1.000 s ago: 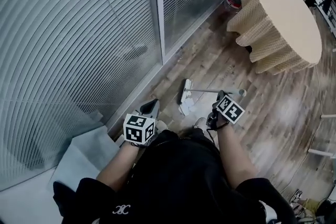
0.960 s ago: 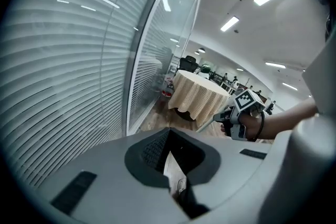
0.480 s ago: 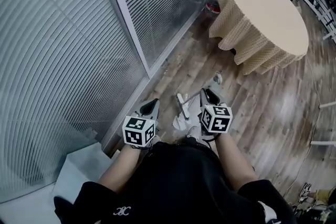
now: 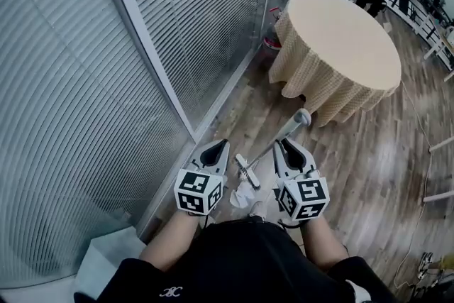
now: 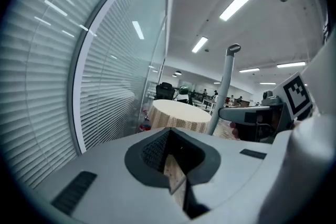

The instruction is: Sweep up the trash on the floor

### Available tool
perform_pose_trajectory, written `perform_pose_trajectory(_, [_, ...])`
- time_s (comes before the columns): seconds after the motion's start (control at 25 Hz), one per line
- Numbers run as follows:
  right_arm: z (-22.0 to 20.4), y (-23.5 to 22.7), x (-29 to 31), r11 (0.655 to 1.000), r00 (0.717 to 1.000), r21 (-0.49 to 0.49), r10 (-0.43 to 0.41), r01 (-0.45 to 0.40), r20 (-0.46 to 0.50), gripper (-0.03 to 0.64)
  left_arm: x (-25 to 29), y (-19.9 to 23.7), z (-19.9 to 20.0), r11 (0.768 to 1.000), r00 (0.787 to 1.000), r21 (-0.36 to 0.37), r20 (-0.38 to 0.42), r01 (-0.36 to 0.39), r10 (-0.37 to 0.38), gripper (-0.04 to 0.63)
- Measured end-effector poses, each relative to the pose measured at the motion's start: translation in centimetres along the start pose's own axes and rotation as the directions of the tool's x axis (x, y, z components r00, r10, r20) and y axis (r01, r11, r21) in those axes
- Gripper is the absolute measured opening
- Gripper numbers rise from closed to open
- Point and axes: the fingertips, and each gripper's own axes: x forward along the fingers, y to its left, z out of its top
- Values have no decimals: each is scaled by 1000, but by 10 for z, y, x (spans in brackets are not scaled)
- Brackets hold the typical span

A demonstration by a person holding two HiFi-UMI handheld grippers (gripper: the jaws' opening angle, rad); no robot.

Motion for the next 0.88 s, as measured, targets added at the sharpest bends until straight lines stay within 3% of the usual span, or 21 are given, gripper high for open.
perform_pose_trajectory(0.24, [35, -18, -18, 997, 993, 14, -82, 82, 81, 71, 4, -34, 35, 992, 1000, 124, 26, -9, 6, -5])
perform_pose_trajectory(0.48, [45, -17, -23, 994, 988, -40, -95, 101, 123, 71, 7, -43, 42, 994, 999, 105, 46, -3, -2, -6])
perform_pose_trajectory(0.88, [52, -36, -35, 995, 988, -32, -95, 100, 118, 71, 9, -70, 53, 992, 999, 127, 52, 9, -16, -5])
